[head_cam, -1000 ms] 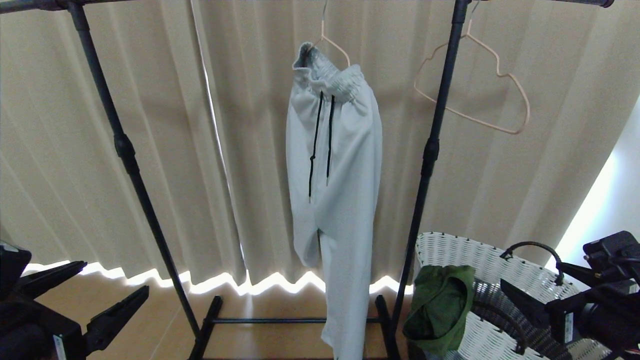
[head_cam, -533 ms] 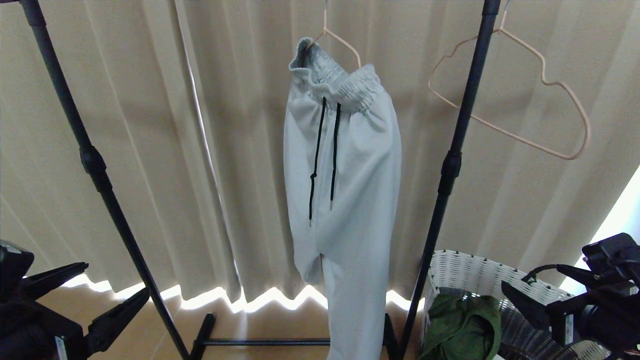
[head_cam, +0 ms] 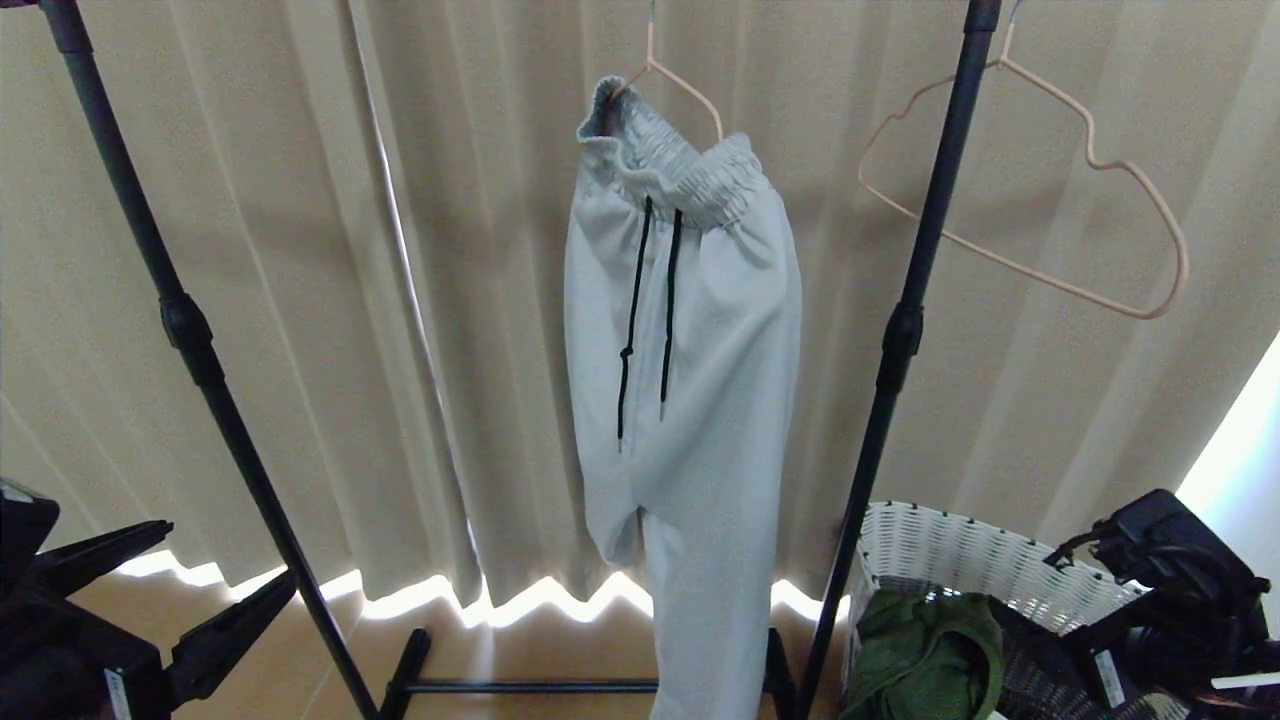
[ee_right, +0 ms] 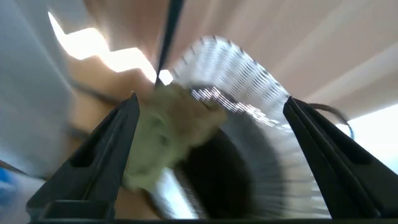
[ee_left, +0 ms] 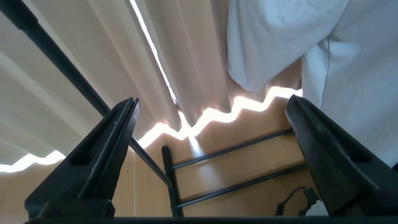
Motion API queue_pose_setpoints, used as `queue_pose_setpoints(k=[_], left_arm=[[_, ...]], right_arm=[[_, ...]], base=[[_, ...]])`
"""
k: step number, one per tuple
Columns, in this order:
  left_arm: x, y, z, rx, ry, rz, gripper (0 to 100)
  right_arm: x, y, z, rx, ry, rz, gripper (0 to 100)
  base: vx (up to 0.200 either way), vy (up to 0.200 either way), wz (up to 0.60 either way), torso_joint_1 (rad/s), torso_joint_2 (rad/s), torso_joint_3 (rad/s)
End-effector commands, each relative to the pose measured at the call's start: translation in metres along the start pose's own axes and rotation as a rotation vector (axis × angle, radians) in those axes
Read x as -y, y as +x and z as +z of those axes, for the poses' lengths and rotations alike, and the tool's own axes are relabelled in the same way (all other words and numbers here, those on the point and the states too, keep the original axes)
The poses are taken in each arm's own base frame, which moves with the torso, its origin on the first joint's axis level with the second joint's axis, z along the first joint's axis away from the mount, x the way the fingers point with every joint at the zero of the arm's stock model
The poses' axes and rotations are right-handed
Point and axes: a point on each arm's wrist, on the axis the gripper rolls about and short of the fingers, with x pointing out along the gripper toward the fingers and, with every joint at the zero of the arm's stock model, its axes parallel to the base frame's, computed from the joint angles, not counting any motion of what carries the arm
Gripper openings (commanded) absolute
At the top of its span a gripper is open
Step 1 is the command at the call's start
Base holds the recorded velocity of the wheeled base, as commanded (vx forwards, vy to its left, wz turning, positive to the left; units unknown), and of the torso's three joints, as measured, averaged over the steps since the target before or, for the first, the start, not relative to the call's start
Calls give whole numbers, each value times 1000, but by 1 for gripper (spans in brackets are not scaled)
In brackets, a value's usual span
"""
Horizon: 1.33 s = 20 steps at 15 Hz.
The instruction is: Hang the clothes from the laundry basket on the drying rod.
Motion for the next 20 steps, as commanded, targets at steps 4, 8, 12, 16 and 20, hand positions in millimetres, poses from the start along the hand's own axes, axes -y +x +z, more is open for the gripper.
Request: queue_pose_setpoints(k=[4, 8, 12, 16, 20], left_arm=[[0, 0, 0, -1, -1, 0, 100], [0, 1, -1, -5, -1, -4, 100], [0, 1, -1, -5, 1, -4, 100], [0, 0, -1, 0, 1, -3, 100], [0, 0, -1, 0, 1, -3, 100]], right_arm=[[-2, 43, -19, -221, -273, 42, 100], [-5, 53, -23, -257, -338, 64, 100], [-8, 67, -26, -297, -346, 84, 100], [-8, 90, -28, -338, -347, 59, 100], [-9, 99, -28, -306, -341, 36, 0]], base=[[0, 0, 0, 0, 0, 0], [0, 0, 0, 0, 0, 0], [0, 0, 0, 0, 0, 0], [0, 0, 0, 0, 0, 0], [0, 0, 0, 0, 0, 0]])
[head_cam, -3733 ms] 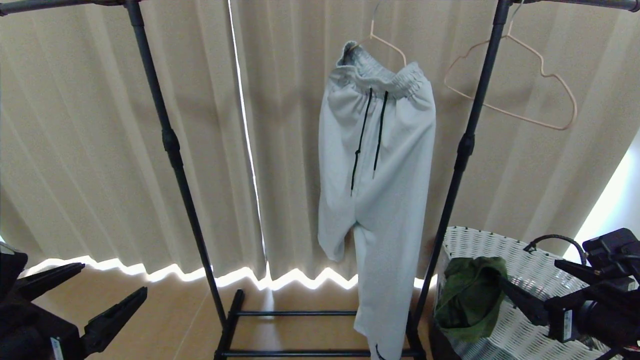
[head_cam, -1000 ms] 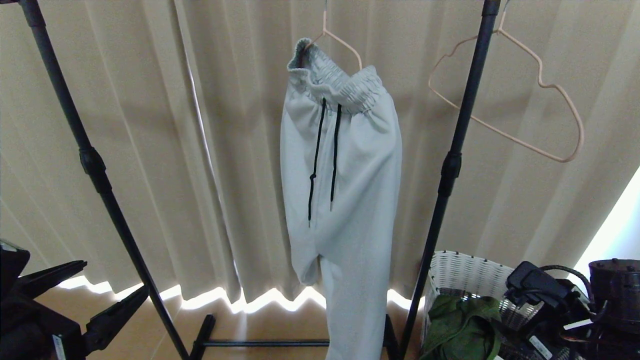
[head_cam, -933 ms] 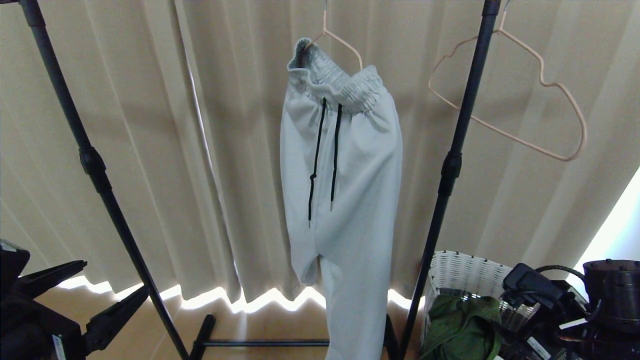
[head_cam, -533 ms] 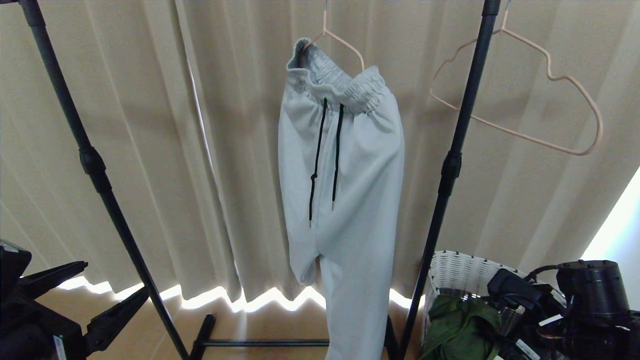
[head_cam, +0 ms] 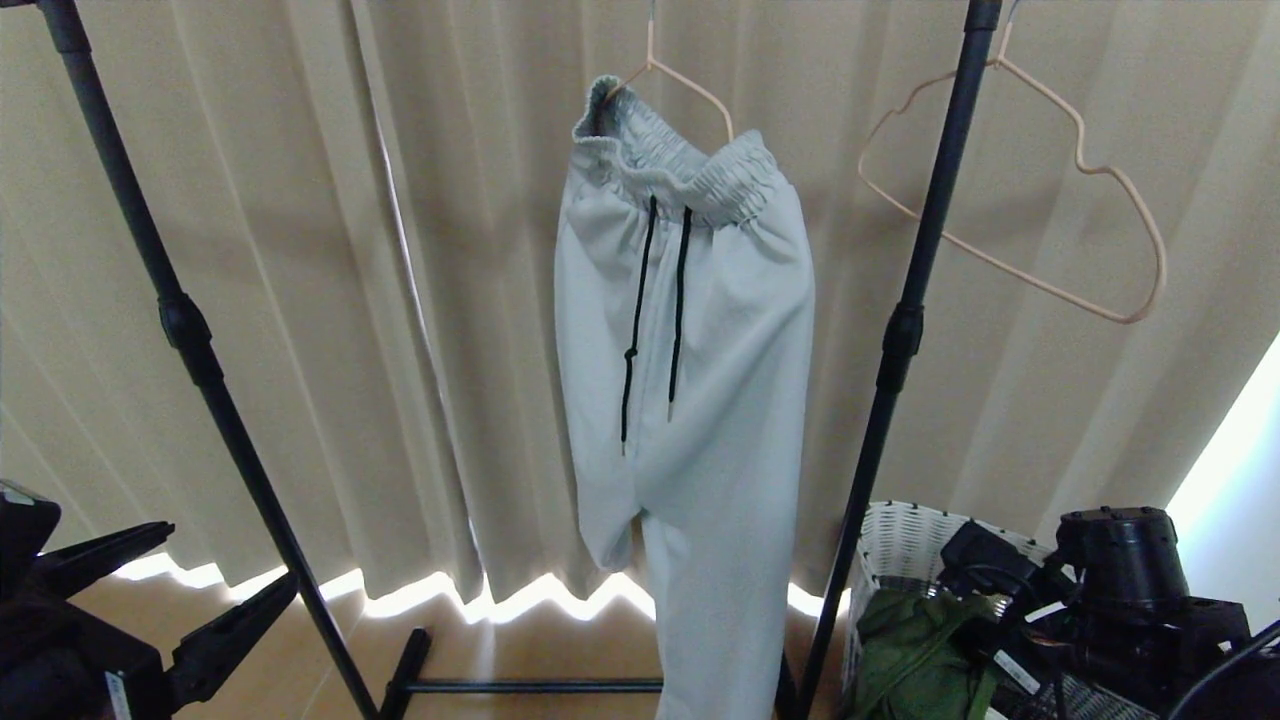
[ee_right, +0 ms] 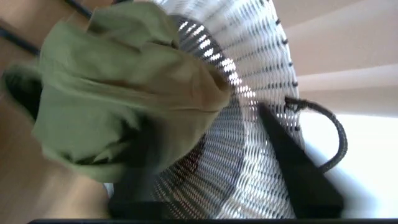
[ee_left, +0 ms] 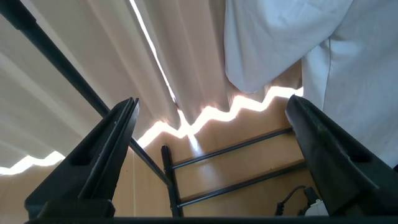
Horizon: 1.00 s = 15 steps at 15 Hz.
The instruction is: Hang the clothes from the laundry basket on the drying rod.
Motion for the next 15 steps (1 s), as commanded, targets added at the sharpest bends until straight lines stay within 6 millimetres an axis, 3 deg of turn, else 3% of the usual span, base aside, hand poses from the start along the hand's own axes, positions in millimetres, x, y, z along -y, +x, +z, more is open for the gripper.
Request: queue_pose_setpoints(k=[1, 3, 10, 15], left_arm=[[0, 0, 0, 0, 0, 0, 100], [0, 0, -1, 0, 0, 0, 100], [0, -3, 0, 11, 1, 3, 100], [0, -7, 1, 31, 6, 9, 100]], right_arm=[[-3, 4, -2, -14, -3, 9, 0], [1, -4, 1, 25, 5, -12, 0], [33, -75, 23, 320, 78, -193, 0], [48, -94, 37, 429, 162, -249, 0]], base=[[0, 0, 0, 0, 0, 0], [0, 0, 0, 0, 0, 0], [0, 0, 0, 0, 0, 0], [-40, 0, 0, 1, 0, 0]])
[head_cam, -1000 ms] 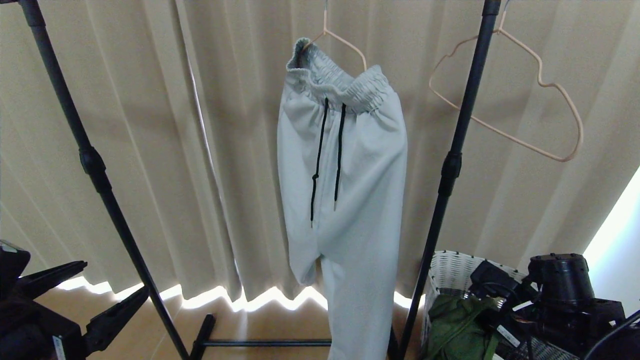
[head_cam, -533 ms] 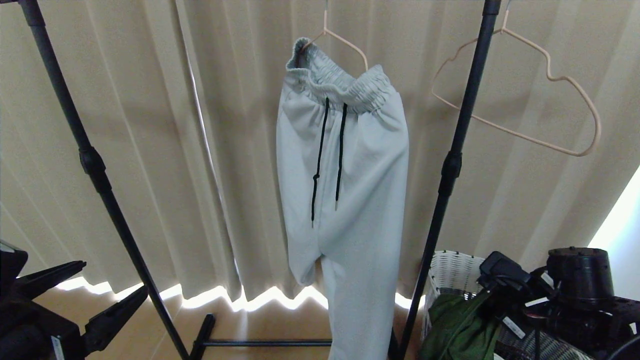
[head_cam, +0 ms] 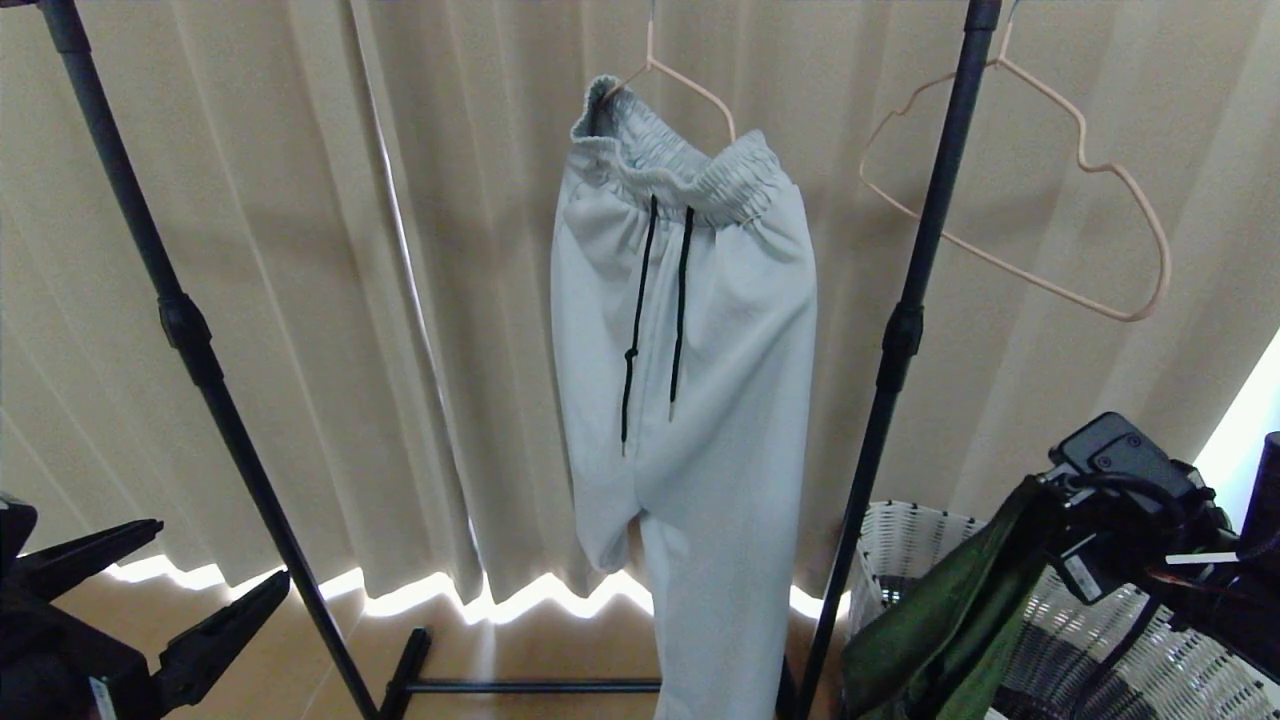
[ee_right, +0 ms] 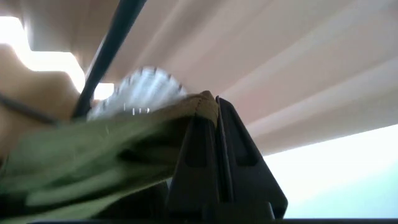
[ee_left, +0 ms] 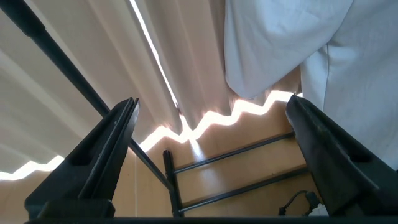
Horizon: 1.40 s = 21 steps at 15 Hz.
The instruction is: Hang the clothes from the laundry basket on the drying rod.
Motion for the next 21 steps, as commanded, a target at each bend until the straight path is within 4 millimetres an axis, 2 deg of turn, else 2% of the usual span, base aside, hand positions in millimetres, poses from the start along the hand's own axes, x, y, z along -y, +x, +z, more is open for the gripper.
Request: queue_pose_setpoints(k=[1, 8, 18, 21], left_arm=[[0, -1, 0, 4, 1, 1, 100], [0, -2, -1, 6, 1, 0, 100], [1, -2, -1, 4, -3, 0, 100], [1, -3, -1, 9, -4, 1, 100]], right_arm=[[7, -6, 10, 54, 29, -31, 0], [8, -5, 11, 57, 30, -35, 0], [8, -5, 10, 55, 31, -32, 0], [8, -5, 10, 55, 31, -32, 0]], base=[[-200, 0, 0, 2, 7, 2], [-200, 0, 0, 0, 4, 2], [0, 0, 0, 0, 0, 0], [0, 200, 0, 5, 4, 2]])
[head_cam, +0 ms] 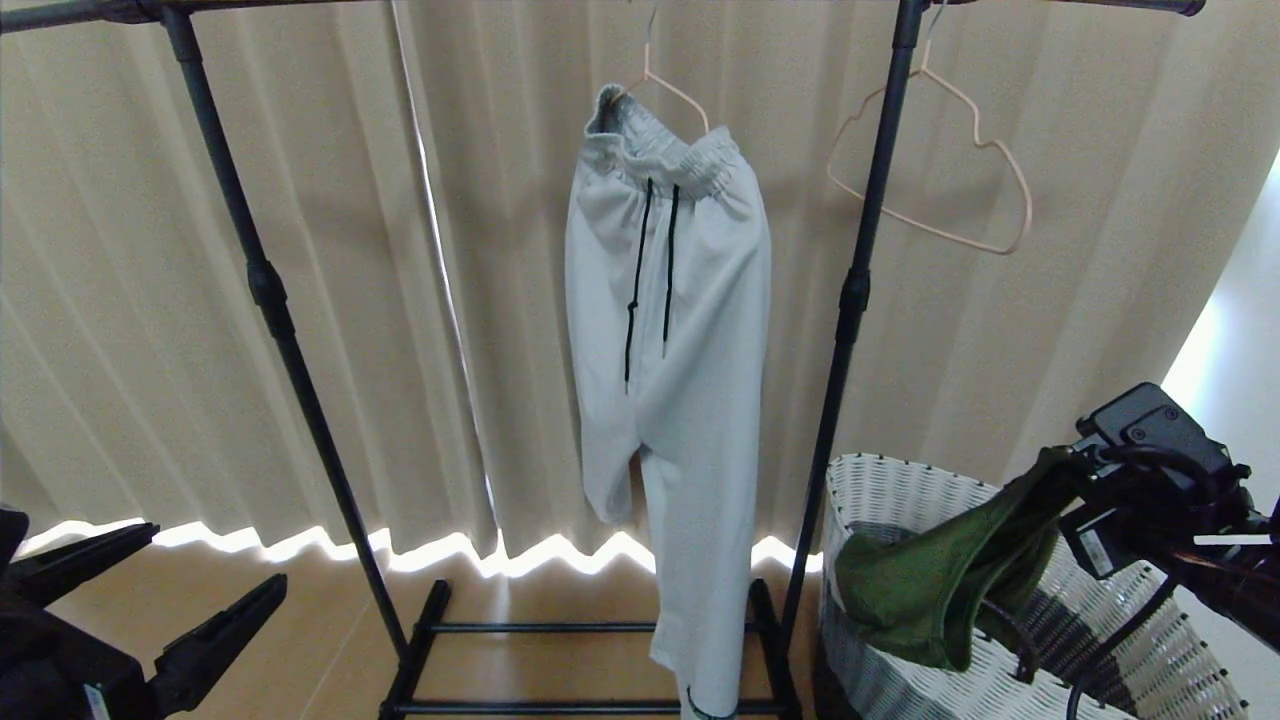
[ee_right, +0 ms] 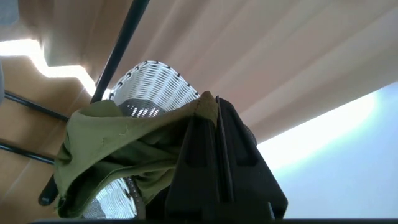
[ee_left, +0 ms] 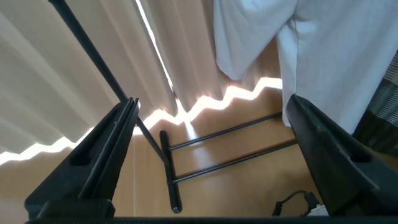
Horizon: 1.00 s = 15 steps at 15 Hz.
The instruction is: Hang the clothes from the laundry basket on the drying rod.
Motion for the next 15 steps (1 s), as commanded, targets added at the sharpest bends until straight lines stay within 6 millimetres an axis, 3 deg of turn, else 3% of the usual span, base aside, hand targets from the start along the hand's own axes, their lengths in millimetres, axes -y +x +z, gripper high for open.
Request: queue_pose_setpoints(k=[1, 5, 15], left_arm=[[0, -1, 0, 3, 0, 1, 100], [0, -1, -1, 0, 0, -1, 100], [8, -2, -4, 8, 19, -73, 100]], right_arm=[[0, 0, 1, 4, 0, -1, 0], [0, 0, 1, 4, 0, -1, 0], [1, -2, 1, 5, 0, -2, 0]], base=[[0, 200, 0, 2, 7, 7], [0, 200, 0, 2, 5, -1], [0, 0, 0, 0, 0, 0]])
